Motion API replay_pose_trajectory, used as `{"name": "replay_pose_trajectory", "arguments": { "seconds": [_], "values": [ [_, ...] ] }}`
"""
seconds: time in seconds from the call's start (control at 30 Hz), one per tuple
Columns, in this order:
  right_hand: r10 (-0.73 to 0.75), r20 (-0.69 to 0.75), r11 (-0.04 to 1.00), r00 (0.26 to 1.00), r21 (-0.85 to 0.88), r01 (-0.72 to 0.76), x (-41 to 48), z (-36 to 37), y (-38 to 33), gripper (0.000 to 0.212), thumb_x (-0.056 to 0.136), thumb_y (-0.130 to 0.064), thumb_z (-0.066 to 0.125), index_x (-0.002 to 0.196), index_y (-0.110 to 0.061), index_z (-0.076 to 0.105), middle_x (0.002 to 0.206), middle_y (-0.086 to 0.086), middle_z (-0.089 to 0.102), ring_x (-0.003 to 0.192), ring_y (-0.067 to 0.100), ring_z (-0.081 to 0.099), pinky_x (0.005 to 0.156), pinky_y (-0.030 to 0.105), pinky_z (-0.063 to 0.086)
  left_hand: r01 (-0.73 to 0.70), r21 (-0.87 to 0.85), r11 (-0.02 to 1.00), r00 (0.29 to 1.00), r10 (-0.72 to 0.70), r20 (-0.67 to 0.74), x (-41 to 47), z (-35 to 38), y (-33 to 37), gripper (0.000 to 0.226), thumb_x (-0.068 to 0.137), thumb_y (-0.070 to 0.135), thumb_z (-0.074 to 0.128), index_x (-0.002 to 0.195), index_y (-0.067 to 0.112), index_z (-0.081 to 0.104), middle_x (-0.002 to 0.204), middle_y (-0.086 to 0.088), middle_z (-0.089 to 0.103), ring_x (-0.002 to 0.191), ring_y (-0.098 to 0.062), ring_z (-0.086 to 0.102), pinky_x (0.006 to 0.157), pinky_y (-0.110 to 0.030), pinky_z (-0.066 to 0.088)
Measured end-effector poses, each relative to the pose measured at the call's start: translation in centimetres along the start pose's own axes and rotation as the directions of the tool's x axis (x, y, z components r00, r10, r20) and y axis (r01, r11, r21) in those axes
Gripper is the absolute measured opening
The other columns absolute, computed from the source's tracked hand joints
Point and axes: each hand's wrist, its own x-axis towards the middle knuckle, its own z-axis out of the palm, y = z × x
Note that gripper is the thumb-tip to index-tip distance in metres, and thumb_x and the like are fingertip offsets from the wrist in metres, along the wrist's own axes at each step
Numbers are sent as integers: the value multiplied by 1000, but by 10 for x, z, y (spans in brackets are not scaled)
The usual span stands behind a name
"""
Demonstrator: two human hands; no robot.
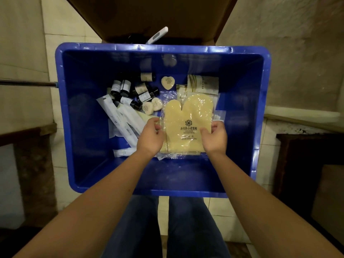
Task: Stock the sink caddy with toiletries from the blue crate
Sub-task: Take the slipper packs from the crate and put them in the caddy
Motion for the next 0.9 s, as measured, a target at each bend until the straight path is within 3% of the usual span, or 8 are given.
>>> {"name": "replay_pose_trajectory", "arguments": {
  "seconds": [0.1, 0.2, 0.27, 0.33, 0.47, 0.63, 0.8, 0.9],
  "values": [
    [1, -45, 999, 999, 35, 1, -2, -3, 0, 23, 89, -6, 59, 106, -16, 47, 86, -8, 57, 74, 11, 59, 56, 19, 43, 10, 6, 1000, 1000, -10, 0, 1, 3, 1, 46, 94, 20, 55, 137, 22, 41, 99, 10, 57, 89, -13, 58, 82, -32, 47],
    [-7, -39, 999, 999, 35, 8, -5, -4, 0, 52, 90, -2, 57, 135, -16, 35, 97, -8, 54, 81, 12, 59, 70, 31, 52, 19, -12, 1000, 1000, -18, 18, 2, 5, 1, 53, 91, 22, 60, 139, 22, 39, 92, 9, 60, 87, -16, 62, 83, -36, 51],
    [-44, -17, 999, 999, 22, 44, -6, -4, 0, 65, 87, -1, 59, 142, -18, 28, 114, -1, 53, 93, 17, 59, 77, 35, 53, 21, -37, 999, 1000, -20, 23, 2, 6, 1, 58, 87, 24, 68, 137, 22, 39, 89, 8, 60, 86, -16, 63, 82, -36, 52],
    [-63, 31, 997, 998, 38, 62, -8, -2, 1, 70, 86, -1, 62, 143, -20, 25, 128, 5, 49, 105, 20, 58, 84, 38, 54, 15, -67, 998, 1000, -13, 22, 1, 7, 2, 62, 81, 27, 76, 131, 23, 40, 89, 6, 60, 82, -13, 64, 77, -33, 52],
    [-67, 78, 997, 995, 37, 65, -10, 2, 4, 74, 83, -3, 68, 139, -26, 25, 134, 3, 45, 115, 24, 55, 86, 41, 55, -13, -100, 995, 1000, 12, -18, 0, 10, 4, 58, 79, 21, 78, 118, 29, 37, 83, 6, 57, 73, -11, 61, 66, -28, 51],
    [-100, 110, 995, 989, 11, 99, -12, 4, 4, 74, 81, -12, 75, 139, -31, 33, 142, 3, 37, 118, 16, 46, 92, 30, 43, -57, -256, 965, 998, 47, -43, -5, 10, 9, 55, 81, 6, 75, 119, 22, 38, 76, 3, 46, 69, -12, 52, 78, -33, 52],
    [-87, 202, 993, 975, 101, 67, -16, 4, -3, 74, 82, -17, 77, 143, -28, 35, 146, 2, 35, 126, 16, 40, 97, 24, 42, -105, -397, 912, 994, 86, -64, -14, -2, 19, 53, 82, 0, 73, 119, 20, 39, 79, 2, 49, 79, -14, 56, 82, -20, 49],
    [-92, 251, 964, 963, 266, 23, -22, 1, -9, 64, 85, -8, 73, 138, -24, 43, 135, -4, 46, 120, 14, 51, 92, 21, 51, -113, -439, 891, 993, 113, -27, -20, -14, 24, 54, 84, -5, 69, 121, 20, 38, 96, -8, 56, 96, -28, 63, 91, -43, 54]
  ]
}}
